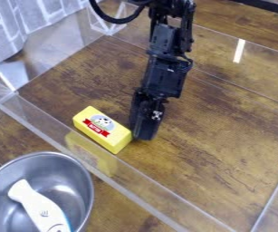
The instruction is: Move the yellow butter to the left side of the table
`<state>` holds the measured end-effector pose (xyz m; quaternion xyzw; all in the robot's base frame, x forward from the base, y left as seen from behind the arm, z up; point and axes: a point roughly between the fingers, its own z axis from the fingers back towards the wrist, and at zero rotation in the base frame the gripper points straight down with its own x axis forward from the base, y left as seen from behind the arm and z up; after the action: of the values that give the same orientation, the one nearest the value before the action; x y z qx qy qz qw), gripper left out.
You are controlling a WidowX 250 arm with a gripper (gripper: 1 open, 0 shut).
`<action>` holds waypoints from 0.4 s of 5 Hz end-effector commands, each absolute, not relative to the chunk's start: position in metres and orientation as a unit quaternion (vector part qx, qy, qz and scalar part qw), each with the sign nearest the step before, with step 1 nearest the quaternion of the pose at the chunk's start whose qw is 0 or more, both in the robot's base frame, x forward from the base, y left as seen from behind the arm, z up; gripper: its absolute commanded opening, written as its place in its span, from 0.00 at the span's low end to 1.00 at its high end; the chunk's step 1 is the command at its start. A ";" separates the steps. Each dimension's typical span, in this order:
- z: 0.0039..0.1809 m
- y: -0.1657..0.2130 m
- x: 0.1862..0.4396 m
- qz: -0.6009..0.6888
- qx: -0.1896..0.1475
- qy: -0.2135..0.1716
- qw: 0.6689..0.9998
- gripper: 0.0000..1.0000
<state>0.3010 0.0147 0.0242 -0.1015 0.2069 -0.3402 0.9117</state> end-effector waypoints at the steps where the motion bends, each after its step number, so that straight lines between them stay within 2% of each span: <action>1: 0.058 0.019 0.308 -0.336 -0.081 0.160 0.925 1.00; 2: 0.069 0.017 0.310 -0.334 -0.071 0.144 0.929 1.00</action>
<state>0.3059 0.0154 0.0448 -0.0851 0.1790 -0.3329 0.9219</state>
